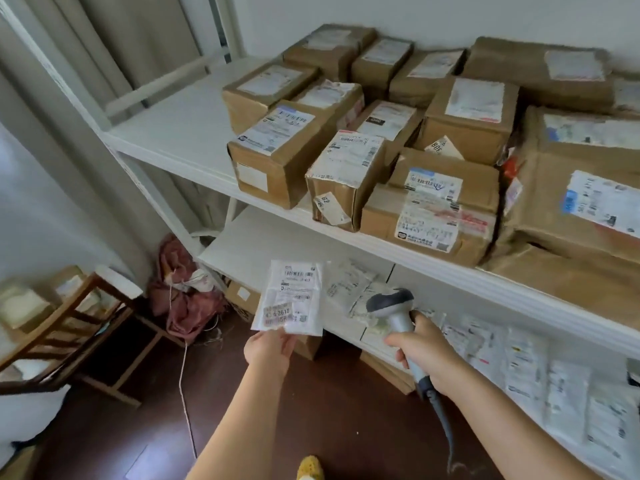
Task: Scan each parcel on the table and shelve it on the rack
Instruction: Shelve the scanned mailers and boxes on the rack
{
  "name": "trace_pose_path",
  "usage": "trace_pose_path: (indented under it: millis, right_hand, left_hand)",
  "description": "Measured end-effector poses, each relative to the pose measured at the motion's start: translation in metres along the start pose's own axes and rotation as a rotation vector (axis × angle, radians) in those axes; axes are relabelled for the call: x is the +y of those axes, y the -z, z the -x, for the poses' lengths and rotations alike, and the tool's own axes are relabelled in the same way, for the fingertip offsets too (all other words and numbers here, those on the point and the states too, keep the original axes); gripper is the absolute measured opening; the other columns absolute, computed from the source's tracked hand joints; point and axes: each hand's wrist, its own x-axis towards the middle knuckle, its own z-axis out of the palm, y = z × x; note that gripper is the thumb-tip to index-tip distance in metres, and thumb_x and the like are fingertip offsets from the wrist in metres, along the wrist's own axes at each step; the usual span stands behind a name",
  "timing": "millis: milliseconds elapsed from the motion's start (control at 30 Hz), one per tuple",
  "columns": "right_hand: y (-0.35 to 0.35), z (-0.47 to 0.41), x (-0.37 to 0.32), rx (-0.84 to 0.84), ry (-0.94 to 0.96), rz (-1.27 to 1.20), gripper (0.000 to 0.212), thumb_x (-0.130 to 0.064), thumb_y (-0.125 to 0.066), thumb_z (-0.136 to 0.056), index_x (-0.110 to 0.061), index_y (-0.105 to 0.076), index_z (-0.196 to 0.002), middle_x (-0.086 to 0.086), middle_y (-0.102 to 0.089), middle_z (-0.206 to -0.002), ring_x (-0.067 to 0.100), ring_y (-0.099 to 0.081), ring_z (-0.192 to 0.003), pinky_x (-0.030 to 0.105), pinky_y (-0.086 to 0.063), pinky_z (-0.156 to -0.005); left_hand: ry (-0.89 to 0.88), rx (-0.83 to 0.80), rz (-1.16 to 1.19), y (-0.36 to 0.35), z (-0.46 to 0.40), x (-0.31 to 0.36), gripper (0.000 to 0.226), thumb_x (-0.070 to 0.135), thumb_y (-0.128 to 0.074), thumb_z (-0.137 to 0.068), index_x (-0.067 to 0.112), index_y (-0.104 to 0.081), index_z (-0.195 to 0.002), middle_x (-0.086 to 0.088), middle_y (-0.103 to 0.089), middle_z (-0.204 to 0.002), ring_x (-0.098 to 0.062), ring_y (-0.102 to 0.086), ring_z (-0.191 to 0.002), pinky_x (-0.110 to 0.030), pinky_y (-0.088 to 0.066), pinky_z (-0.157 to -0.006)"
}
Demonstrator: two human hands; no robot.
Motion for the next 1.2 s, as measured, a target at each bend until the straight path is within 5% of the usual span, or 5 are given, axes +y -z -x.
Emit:
trace_pose_path:
  millis: [100,300,533,667,1200]
  right_hand:
    - [-0.015,-0.046,-0.002,0.020,0.008,0.036,0.033,-0.004,-0.067,-0.084,-0.011,-0.055,-0.114,0.010,-0.062,-0.077,0.017,-0.057,-0.055,0.028,-0.047,-0.051]
    - [-0.039,-0.139,0.018,0.061,-0.001,0.026,0.029,-0.007,-0.069,-0.085,-0.011,-0.056,-0.111,0.009,-0.060,-0.070,0.014,-0.053,-0.048,0.026,-0.044,-0.048]
    - [-0.054,-0.242,0.064,0.114,0.010,0.032,0.026,-0.006,-0.069,-0.085,-0.012,-0.057,-0.106,0.009,-0.064,-0.077,0.013,-0.058,-0.052,0.028,-0.047,-0.052]
    - [-0.048,-0.263,0.080,0.138,0.005,-0.010,0.025,-0.007,-0.069,-0.086,-0.013,-0.057,-0.108,0.008,-0.065,-0.080,0.010,-0.060,-0.052,0.025,-0.047,-0.052]
    - [0.049,-0.051,0.058,0.216,-0.204,-0.229,0.026,-0.009,-0.067,-0.089,-0.010,-0.053,-0.111,0.010,-0.058,-0.075,0.015,-0.055,-0.052,0.027,-0.044,-0.051]
  left_hand:
    - [-0.008,-0.050,-0.105,-0.023,-0.063,0.005,0.040,-0.009,-0.049,-0.096,-0.010,-0.045,-0.136,-0.010,-0.056,-0.083,-0.019,-0.057,-0.071,-0.018,-0.055,-0.049]
    - [0.130,-0.086,0.057,-0.072,-0.168,-0.012,0.024,-0.016,-0.044,-0.095,-0.003,-0.055,-0.113,-0.020,-0.059,-0.091,-0.028,-0.061,-0.085,-0.043,-0.051,-0.099]
    - [0.243,-0.174,0.070,-0.113,-0.294,-0.056,0.024,-0.004,-0.044,-0.099,-0.001,-0.051,-0.122,-0.029,-0.051,-0.138,-0.013,-0.059,-0.079,-0.022,-0.056,-0.075]
    - [0.098,-0.188,-0.261,-0.131,-0.317,-0.069,0.044,0.011,-0.055,-0.097,0.005,-0.045,-0.138,-0.017,-0.044,-0.148,-0.030,-0.051,-0.127,-0.041,-0.046,-0.104]
    - [0.328,-0.464,-0.578,-0.184,-0.040,-0.067,0.014,0.005,-0.048,-0.100,-0.002,-0.056,-0.109,-0.015,-0.063,-0.089,-0.028,-0.058,-0.075,-0.032,-0.053,-0.068]
